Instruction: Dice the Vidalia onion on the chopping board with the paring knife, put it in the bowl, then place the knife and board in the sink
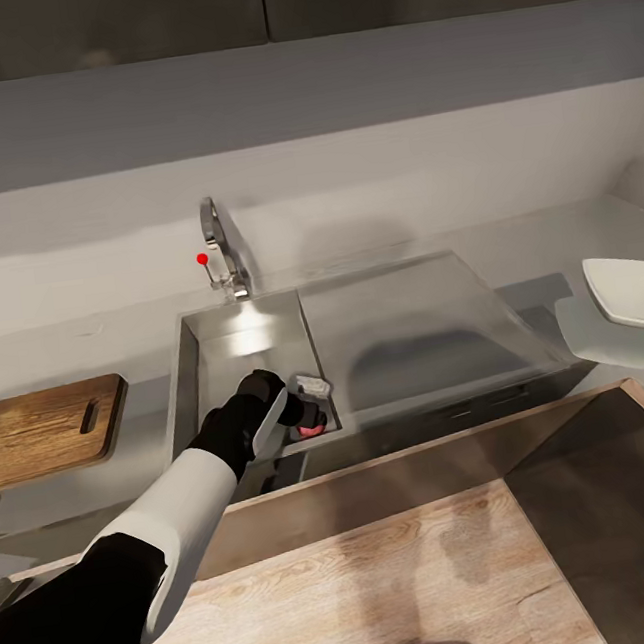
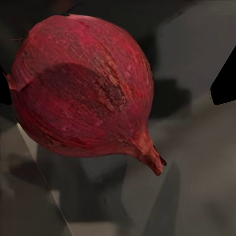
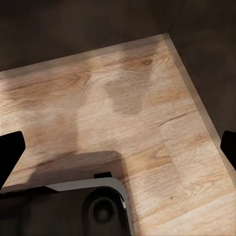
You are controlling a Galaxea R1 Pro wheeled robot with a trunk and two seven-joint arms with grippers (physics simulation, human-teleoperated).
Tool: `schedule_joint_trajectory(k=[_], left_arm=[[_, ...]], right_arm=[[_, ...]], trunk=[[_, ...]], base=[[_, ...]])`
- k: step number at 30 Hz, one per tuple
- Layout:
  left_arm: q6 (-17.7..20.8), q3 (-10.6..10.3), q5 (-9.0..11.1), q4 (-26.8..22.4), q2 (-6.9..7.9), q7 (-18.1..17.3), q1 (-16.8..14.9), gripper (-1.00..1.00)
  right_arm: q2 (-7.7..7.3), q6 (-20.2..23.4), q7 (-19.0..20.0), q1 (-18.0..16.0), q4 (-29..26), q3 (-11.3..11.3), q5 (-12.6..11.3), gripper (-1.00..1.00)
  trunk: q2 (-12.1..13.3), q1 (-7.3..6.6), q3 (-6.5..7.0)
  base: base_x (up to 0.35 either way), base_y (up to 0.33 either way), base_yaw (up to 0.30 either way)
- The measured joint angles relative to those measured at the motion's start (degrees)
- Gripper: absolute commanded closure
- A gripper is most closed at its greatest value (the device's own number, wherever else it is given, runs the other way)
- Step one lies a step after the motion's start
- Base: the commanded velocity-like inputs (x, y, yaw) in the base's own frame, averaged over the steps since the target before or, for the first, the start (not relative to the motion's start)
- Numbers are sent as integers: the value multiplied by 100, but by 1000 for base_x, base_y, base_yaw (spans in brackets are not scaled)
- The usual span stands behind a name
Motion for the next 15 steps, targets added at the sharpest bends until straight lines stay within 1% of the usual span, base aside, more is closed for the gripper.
schedule_joint_trajectory(k=[12, 13, 15], left_arm=[[-2, 1, -5, 41, 1, 1, 1, -100], [-2, 1, -1, 43, 1, 1, -1, 100], [-2, 1, -2, 44, 2, 5, -1, 100]], right_arm=[[0, 0, 0, 0, -6, 0, 0, -100], [0, 0, 0, 0, -7, 0, 0, -100], [0, 0, 0, 0, -7, 0, 0, -100]], trunk=[[0, 0, 0], [0, 0, 0], [0, 0, 0]], base=[[0, 0, 0], [0, 0, 0], [0, 0, 0]])
